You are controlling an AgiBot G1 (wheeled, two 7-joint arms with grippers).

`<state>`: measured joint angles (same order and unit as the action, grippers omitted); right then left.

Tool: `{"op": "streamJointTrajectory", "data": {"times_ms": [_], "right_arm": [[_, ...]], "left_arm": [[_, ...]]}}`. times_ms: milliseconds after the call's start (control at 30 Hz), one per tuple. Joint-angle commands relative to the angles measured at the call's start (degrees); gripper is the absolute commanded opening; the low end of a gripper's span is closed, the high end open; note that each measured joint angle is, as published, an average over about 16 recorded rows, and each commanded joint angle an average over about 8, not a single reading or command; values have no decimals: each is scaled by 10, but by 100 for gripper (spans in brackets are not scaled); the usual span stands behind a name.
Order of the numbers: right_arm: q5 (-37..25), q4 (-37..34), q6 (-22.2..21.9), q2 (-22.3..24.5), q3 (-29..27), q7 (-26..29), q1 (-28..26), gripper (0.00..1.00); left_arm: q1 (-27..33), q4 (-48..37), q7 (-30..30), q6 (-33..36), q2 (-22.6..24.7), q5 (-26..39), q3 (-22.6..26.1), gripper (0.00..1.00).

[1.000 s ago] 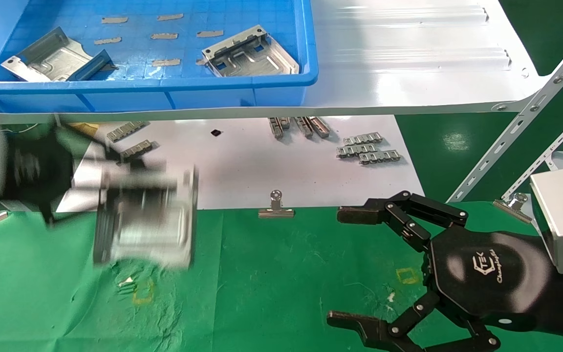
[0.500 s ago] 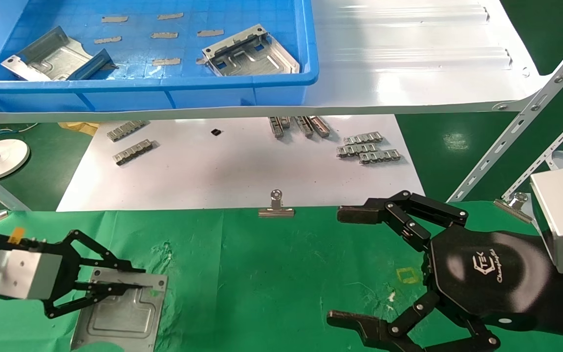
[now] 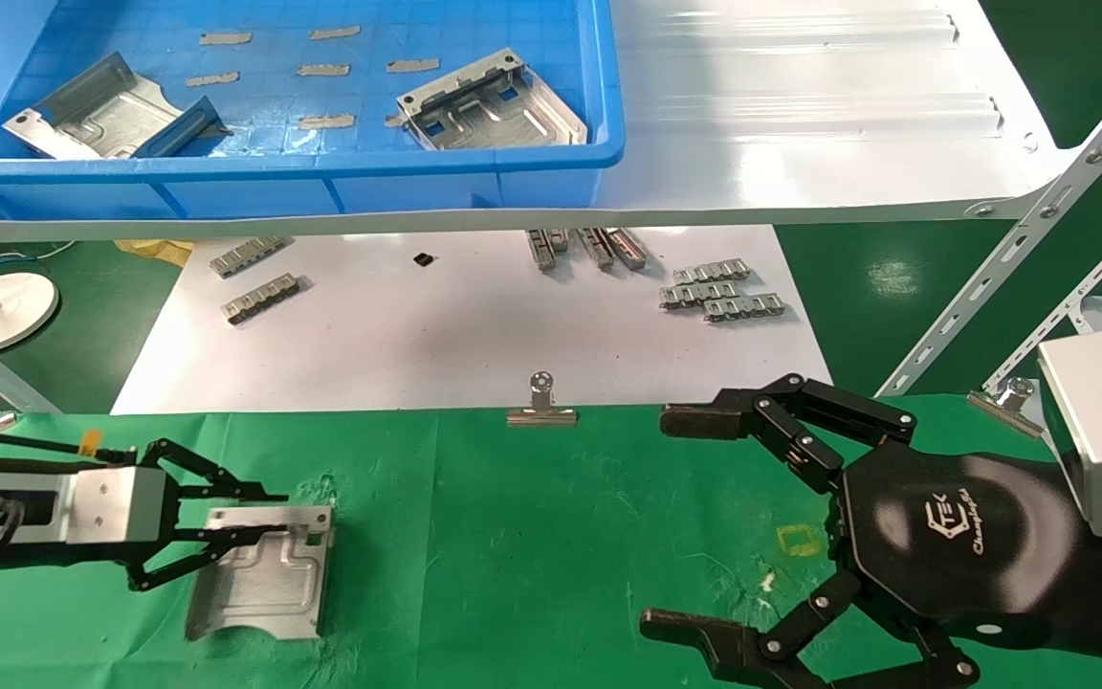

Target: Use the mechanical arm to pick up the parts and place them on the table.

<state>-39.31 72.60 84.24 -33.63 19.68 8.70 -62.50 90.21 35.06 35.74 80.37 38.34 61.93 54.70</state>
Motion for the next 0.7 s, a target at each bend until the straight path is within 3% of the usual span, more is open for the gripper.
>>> {"op": "streamJointTrajectory", "data": {"times_ms": [33,300,700], "right_arm": [[0,0,0,0,0,0,0,100],[0,0,0,0,0,0,0,100],[0,0,0,0,0,0,0,100]], "left_arm": [[-6,1,0,-13,1,-6,-4,100],[-12,17,-12,9,-7,-31,-12,100],[-43,-10,-72,86,-18,-126,-35,100]]}}
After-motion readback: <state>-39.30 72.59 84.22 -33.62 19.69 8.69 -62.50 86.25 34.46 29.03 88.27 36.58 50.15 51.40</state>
